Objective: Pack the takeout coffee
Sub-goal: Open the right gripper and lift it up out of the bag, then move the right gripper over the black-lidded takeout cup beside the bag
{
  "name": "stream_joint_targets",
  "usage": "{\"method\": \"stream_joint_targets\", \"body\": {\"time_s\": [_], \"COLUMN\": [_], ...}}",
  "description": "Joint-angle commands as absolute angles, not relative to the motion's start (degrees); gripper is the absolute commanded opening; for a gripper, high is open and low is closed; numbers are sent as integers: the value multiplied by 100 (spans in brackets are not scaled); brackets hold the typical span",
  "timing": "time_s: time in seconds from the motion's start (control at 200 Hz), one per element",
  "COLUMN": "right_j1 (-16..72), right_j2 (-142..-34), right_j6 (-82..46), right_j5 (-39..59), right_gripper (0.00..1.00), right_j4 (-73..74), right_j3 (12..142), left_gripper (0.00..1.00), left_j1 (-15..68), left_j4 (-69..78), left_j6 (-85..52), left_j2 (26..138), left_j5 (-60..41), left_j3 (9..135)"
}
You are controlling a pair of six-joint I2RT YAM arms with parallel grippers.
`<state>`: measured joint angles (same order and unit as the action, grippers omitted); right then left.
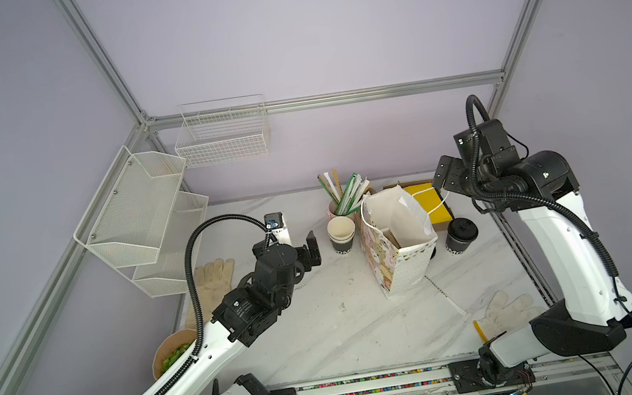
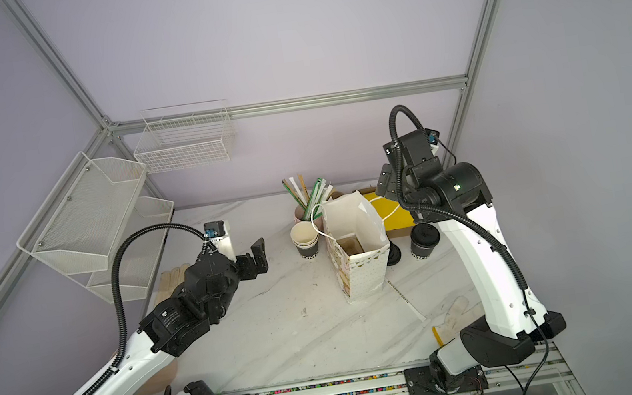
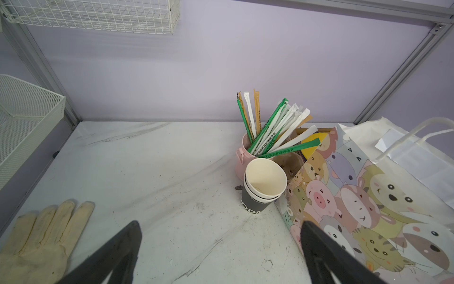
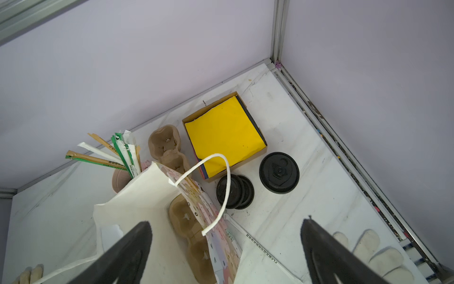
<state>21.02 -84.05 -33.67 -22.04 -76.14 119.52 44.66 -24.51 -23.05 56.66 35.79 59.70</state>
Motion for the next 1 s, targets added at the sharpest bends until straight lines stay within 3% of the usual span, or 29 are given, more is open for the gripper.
{"method": "stream_joint_targets", "body": {"time_s": [0.0,0.4,0.995], "right_j1": [1749,228,-323], "right_j2": [-8426,-8763,-9282], "right_j6": [-3160,-3364,-3342], "right_j5": [-1752,-184,-184], "right_gripper": [97,97,97], "right_j4": [-7823,-7832,-7833], "right_j3": [11741,11308,10978], "left_gripper": [100,100,100], "left_j1": [4392,4303,4210], "left_j4": [-2263,-2423,-2651], "left_j6": [-2390,-2470,-2645], "left_j2": [5547,5406,5523], "left_j5": [3447,3376,3221], "left_j3": [5800,5822,5911]}}
